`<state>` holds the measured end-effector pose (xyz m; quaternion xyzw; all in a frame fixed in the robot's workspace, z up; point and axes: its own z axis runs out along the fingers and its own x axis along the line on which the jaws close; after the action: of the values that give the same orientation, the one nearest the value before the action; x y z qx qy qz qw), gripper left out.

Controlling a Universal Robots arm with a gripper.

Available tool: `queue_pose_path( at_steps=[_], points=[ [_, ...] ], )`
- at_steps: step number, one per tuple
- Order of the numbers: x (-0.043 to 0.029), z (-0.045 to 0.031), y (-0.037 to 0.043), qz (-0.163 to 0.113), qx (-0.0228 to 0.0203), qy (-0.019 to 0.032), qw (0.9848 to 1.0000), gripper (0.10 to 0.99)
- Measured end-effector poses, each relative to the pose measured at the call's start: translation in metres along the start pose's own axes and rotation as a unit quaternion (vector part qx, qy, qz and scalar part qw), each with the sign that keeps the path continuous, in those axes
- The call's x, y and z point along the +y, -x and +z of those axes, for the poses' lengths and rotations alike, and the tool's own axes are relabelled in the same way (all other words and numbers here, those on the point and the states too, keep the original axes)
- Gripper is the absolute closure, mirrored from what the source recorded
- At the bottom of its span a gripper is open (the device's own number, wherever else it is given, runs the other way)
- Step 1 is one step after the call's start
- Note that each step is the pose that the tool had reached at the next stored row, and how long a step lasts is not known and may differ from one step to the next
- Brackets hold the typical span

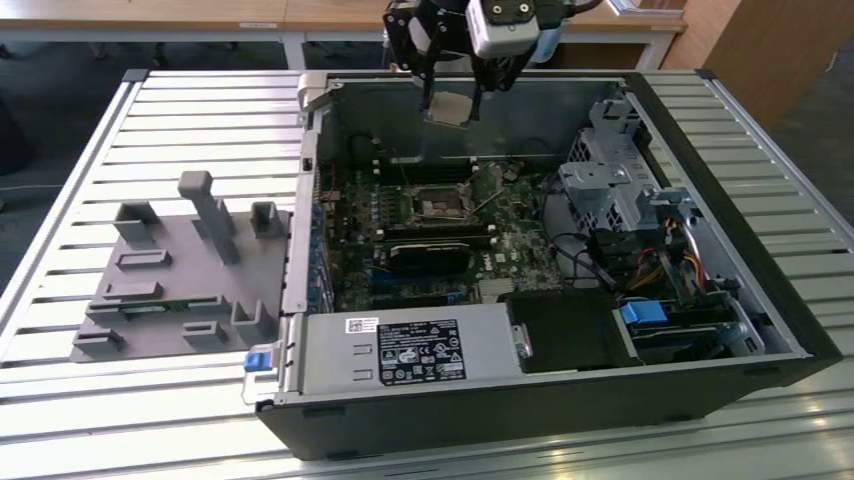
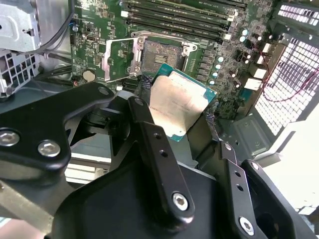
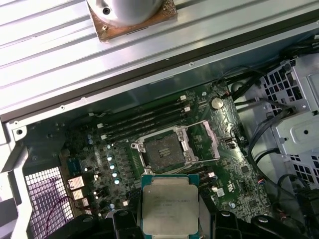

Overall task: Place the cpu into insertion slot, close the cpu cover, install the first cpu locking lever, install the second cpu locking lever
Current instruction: 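Place the cpu into insertion slot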

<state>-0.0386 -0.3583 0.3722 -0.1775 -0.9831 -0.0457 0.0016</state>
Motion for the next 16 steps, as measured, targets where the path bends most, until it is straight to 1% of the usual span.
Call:
queue_pose_path(
  at_steps=[7, 16],
  points=[
    [0.0000, 0.0009, 0.0000, 0.032, -0.0028, 0.0007, 0.9995, 0.545],
    [-0.0001, 0.0015, 0.0000, 0.062, -0.0055, 0.0012, 0.9981, 0.545]
  ],
)
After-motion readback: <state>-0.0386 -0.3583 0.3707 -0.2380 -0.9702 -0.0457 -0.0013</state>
